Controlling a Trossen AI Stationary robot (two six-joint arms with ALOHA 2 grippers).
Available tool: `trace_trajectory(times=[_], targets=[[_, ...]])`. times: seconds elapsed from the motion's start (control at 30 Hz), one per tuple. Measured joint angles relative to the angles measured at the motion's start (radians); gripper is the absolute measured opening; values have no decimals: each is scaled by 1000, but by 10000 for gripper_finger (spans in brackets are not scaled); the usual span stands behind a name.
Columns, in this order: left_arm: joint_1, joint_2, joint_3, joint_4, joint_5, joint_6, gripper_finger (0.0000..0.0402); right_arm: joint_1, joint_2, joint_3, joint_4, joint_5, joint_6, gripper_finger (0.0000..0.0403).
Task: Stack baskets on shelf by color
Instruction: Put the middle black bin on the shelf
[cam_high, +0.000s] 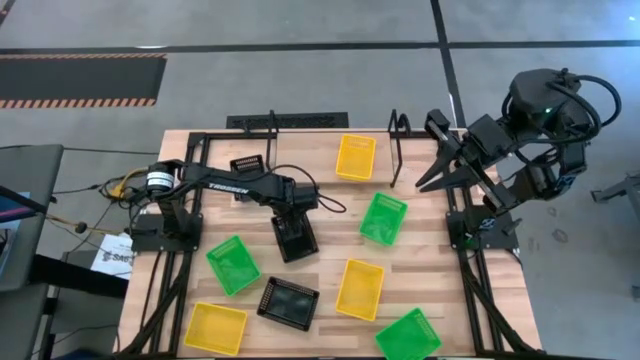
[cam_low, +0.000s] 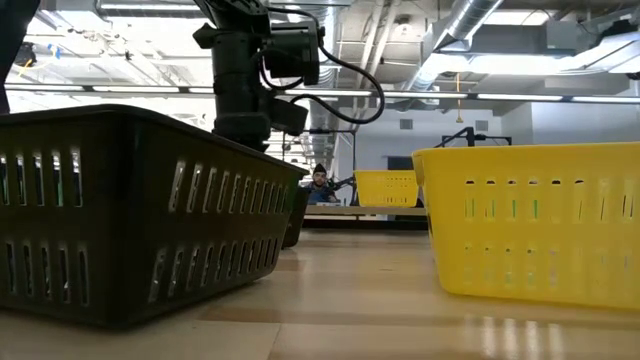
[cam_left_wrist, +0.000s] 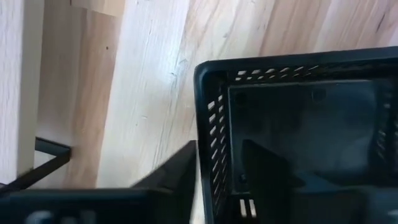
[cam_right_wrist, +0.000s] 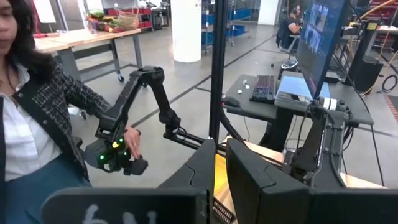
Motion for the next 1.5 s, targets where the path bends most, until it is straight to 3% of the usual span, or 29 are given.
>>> trace_trajectory(times=[0.13,0.5,0.7,0.93,1.2,1.5], targets=[[0,0,0,0,3,-25,15,4,0,0,1,0,0,64],[-38,0,76,-51,37,-46,1,4,-1,0,41,0,2,64],[-65,0,240,-174,-33,-27,0,4,-1,0,43,0,3,64],[-53,1,513,-410,-157,50,0,4,-1,0,40,0,3,64],[111,1,709,-489,-173,246,0,104,1,0,12,0,18,61],[353,1,727,-479,25,528,0,300,2,0,12,114,19,30]])
